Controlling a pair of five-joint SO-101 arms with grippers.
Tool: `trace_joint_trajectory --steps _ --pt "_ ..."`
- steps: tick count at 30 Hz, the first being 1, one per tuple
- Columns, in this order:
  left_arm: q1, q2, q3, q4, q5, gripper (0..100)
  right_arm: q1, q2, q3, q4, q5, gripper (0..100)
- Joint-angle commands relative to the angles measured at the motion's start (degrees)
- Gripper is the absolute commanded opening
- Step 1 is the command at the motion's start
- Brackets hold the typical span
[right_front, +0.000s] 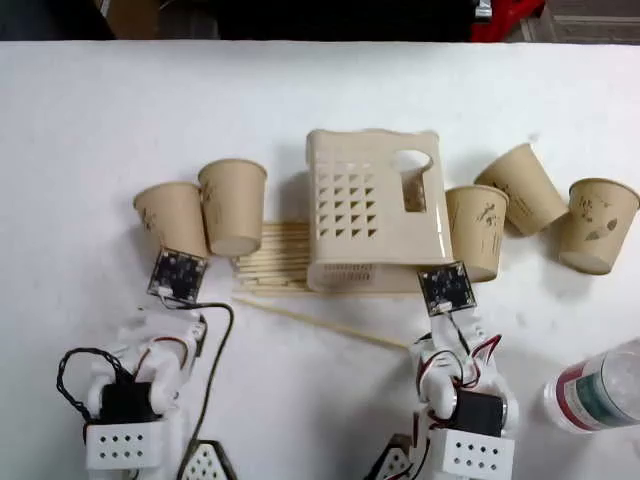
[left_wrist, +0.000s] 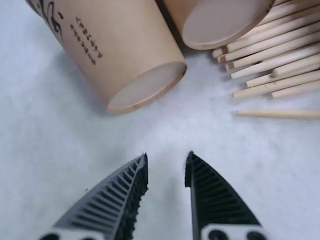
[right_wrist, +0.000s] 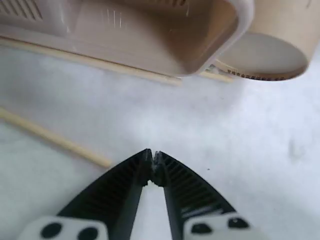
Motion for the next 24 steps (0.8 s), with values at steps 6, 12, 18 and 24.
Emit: trace_joint_trajectory --steps 6,12,18,24 --pt "0.57 -0.40 0.00 0.18 0.62 14 0.22 -0.31 0.26 0.22 -0.70 1.9" --pt "0.57 -0.40 0.00 0.18 0.62 14 -0.92 -0.31 0.26 0.13 -0.70 2.1" --pt "0.57 -0.40 0.00 0.18 0.62 14 -0.92 -0.31 0.26 0.22 -0.44 1.8" --pt "0.57 -0.40 0.00 0.18 0.62 14 -0.48 -0.48 0.26 -0.92 -0.35 2.1"
